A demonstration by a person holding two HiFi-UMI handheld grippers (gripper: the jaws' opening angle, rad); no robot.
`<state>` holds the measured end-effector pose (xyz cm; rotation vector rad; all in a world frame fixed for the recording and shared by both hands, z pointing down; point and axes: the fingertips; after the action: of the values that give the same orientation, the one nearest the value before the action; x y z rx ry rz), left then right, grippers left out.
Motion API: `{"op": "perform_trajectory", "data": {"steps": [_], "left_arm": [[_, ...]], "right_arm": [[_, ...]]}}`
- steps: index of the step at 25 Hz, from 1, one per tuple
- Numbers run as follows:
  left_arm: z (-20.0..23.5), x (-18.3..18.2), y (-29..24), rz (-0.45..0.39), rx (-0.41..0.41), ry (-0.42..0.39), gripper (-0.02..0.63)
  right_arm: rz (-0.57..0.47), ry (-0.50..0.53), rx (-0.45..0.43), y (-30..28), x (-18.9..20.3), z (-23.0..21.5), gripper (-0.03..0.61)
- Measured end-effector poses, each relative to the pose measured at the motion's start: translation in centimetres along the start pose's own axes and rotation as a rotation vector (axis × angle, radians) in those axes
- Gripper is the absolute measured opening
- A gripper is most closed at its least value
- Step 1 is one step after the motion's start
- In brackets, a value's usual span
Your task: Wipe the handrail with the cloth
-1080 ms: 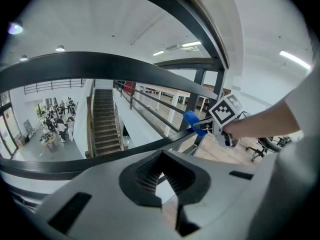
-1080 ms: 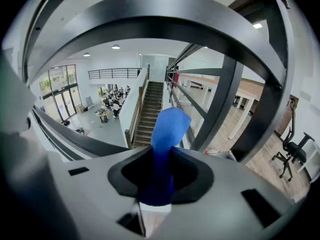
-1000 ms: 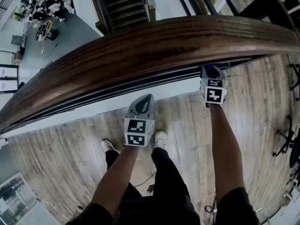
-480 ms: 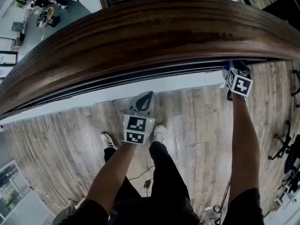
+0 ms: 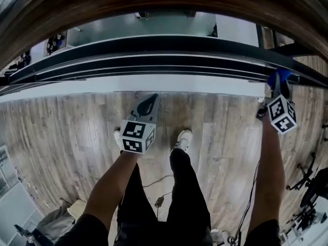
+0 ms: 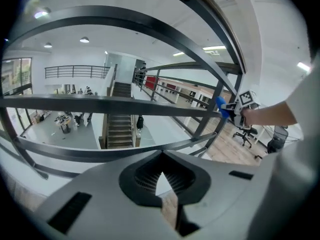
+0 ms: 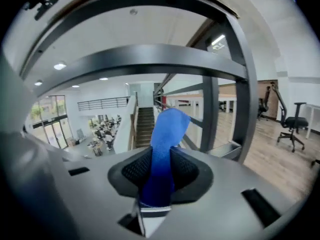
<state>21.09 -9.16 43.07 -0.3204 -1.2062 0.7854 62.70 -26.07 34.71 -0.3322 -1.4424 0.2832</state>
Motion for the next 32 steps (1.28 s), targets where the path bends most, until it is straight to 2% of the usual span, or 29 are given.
{"op": "perform_trajectory", "data": {"steps": [4, 8, 11, 16, 19, 22, 25, 28, 32], "left_arm": [[6.4, 2.6, 2.9, 0.01, -0.052, 0.047, 0.005], [12.9, 4.1, 6.9, 0.006, -0.086, 0.071, 0.005], [19.4, 5.2, 9.9, 0.011, -0.129, 0.099, 0.003], [31.3, 6.3, 16.3, -0.022, -0.248, 0.142, 0.004], [38.3, 6.1, 19.8, -0.068, -0.32, 0.185, 0.003], [44.1, 6.1, 22.6, -0.097, -0.357, 0.216, 0.004], [48.5, 6.4, 24.5, -0.094, -0.339, 0.251, 0.005], [52.2, 6.8, 25.9, -0.078, -0.318, 0.254, 0.004], [56.7, 6.6, 28.0, -0.094, -0.338, 0.25, 0.003]], "right_arm": [[-0.085, 0.113, -0.178, 3.9, 0.2, 13.8, 0.104], [-0.081, 0.227, -0.347, 8.0, 2.9, 27.8, 0.104], [-0.048, 0.218, -0.441, 9.8, 5.4, 37.8, 0.104], [-0.009, 0.203, -0.576, 11.4, 8.2, 53.5, 0.104], [0.021, 0.219, -0.641, 11.3, 9.5, 62.4, 0.104], [0.047, 0.23, -0.696, 10.7, 10.2, 70.7, 0.104], [0.058, 0.243, -0.745, 10.2, 10.9, 78.7, 0.104], [0.072, 0.277, -0.795, 10.1, 11.7, 86.5, 0.104], [0.096, 0.299, -0.826, 9.2, 12.1, 94.3, 0.104]]}}
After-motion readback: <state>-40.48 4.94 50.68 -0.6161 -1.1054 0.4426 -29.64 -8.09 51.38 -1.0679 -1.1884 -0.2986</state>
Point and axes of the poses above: the fingertips, and each gripper's own axes: y backward along the fingers, z to its left, x out of its underside, and after that the axes turned 8 degrees about y, right-handed
